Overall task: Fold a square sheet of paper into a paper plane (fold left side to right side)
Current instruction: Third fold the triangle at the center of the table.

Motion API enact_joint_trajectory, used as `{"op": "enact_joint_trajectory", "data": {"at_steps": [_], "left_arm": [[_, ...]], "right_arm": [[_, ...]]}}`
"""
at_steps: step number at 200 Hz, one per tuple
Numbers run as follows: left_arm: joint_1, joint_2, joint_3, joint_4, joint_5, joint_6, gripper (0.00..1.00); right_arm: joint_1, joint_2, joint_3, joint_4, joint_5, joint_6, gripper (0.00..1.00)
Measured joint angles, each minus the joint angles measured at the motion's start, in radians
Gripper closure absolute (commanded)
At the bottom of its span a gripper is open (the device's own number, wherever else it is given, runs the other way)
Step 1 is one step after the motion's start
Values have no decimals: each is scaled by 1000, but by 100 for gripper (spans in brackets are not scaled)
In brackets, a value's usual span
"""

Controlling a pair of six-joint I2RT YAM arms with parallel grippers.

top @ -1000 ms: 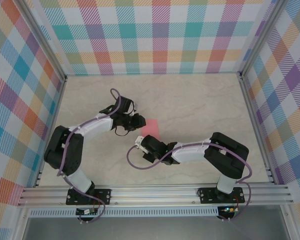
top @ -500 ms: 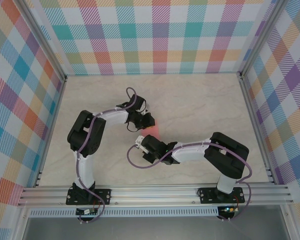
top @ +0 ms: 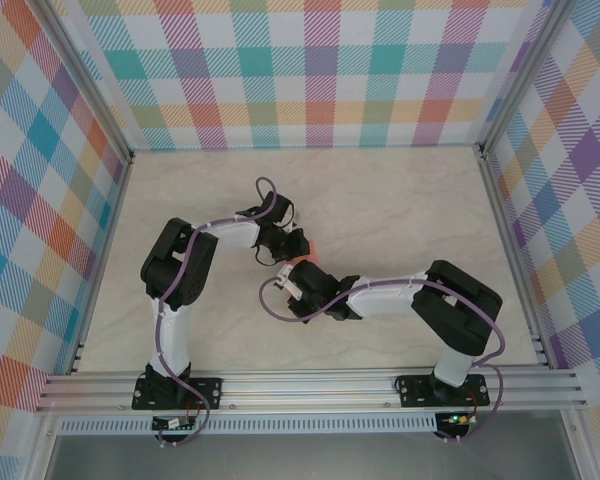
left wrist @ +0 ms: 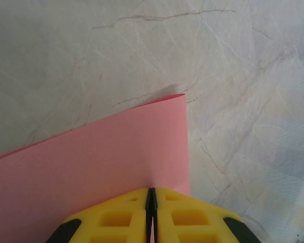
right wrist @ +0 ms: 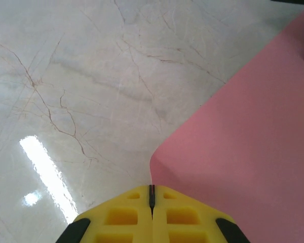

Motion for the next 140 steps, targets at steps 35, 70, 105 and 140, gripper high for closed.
{"op": "enact_joint_trajectory", "data": {"at_steps": [35,70,105,140], "left_arm": [[0,3,4,-3,0,16,90],[0,3,4,-3,1,20,91],[0,5,8,-11,0,23,91],[-1,7,15,-21,0,23,92]], "right_arm": [[-81,-17,5,-6,-119,64,100],[-166,-17,5,-7,-220,130,100],[-226,-17,5,-9,-286,177,100],[-262,-14,6,-23,-317,203,100]]}}
